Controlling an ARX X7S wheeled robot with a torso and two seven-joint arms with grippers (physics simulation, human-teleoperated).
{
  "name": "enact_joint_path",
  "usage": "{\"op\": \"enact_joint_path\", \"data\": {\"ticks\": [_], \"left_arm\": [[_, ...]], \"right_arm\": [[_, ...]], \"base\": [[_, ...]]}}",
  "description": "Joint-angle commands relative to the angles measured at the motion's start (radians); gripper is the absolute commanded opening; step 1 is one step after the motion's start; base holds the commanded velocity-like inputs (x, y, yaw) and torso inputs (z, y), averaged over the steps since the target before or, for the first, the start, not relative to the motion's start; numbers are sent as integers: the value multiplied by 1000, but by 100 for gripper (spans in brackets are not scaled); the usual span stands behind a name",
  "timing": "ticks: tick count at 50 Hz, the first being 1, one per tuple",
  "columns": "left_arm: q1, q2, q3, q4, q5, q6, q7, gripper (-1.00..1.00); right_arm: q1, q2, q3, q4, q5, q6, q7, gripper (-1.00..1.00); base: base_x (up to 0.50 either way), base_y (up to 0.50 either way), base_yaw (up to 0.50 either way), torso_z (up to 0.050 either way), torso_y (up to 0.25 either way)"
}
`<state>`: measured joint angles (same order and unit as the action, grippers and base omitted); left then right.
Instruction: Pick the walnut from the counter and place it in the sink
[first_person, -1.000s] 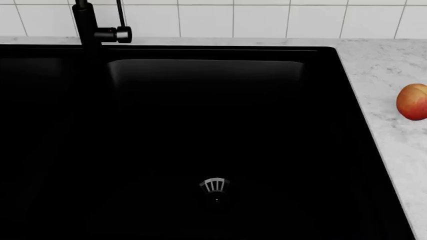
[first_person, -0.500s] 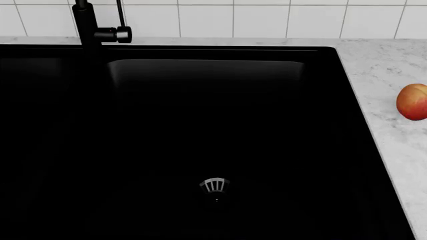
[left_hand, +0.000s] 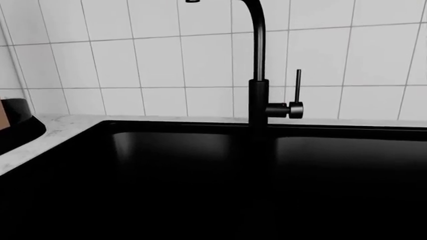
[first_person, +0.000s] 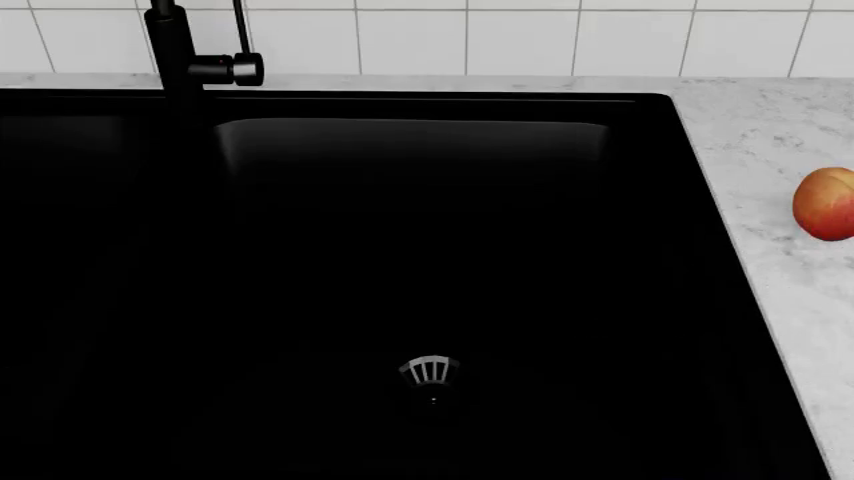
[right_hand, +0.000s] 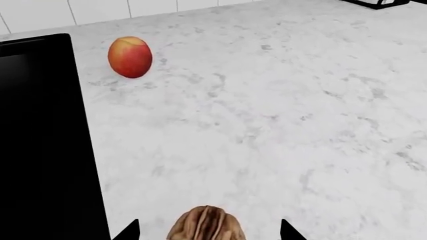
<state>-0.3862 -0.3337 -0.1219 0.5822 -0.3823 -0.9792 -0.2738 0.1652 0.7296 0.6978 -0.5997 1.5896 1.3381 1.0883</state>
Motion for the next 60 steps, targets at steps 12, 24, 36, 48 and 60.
{"op": "enact_joint_path", "data": {"ticks": [12, 24, 36, 48, 60], "left_arm": [[9, -2, 1, -5, -6, 8, -5, 100], [10, -3, 4, -14, -8, 13, -8, 100], [11, -4, 7, -25, -10, 22, -9, 100], [5, -5, 12, -28, -15, 22, -9, 100], [5, -7, 12, -32, -19, 24, -11, 100]], "right_arm": [[-29, -36, -58, 50, -162, -48, -132, 100], [-64, -66, -89, 73, -238, -88, -191, 100], [-80, -82, -119, 95, -282, -116, -228, 100], [-42, -42, -145, 56, -282, -104, -197, -100], [89, 17, -207, 22, -195, -65, -145, -100]], "base": [[0, 0, 0, 0, 0], [0, 0, 0, 0, 0], [0, 0, 0, 0, 0], [0, 0, 0, 0, 0], [0, 0, 0, 0, 0]]}}
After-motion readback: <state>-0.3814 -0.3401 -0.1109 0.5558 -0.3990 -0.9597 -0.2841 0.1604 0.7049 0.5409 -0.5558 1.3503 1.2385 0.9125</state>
